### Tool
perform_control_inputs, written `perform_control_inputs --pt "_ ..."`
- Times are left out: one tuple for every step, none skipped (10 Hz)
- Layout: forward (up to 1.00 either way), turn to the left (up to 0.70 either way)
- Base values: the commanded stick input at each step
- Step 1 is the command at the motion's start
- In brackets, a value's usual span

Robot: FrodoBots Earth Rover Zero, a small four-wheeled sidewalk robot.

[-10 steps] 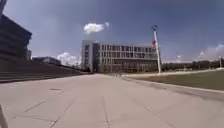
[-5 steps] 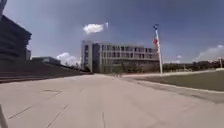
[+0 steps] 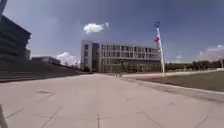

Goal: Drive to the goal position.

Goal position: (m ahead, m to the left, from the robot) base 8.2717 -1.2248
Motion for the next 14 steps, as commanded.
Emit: perform_control_inputs --pt "0.70 0.02" --pt "0.70 0.02" --pt "0.70 0.02" --pt "0.70 0.02" --pt "0.70 0.02" --pt "0.70 0.02" --pt "0.70 0.02" --pt "0.70 0.02" --pt "0.70 0.02" --pt "0.70 0.02" --pt "0.70 0.02" --pt "0.70 0.02" --pt "0.70 0.02" --pt "0.70 0.02"
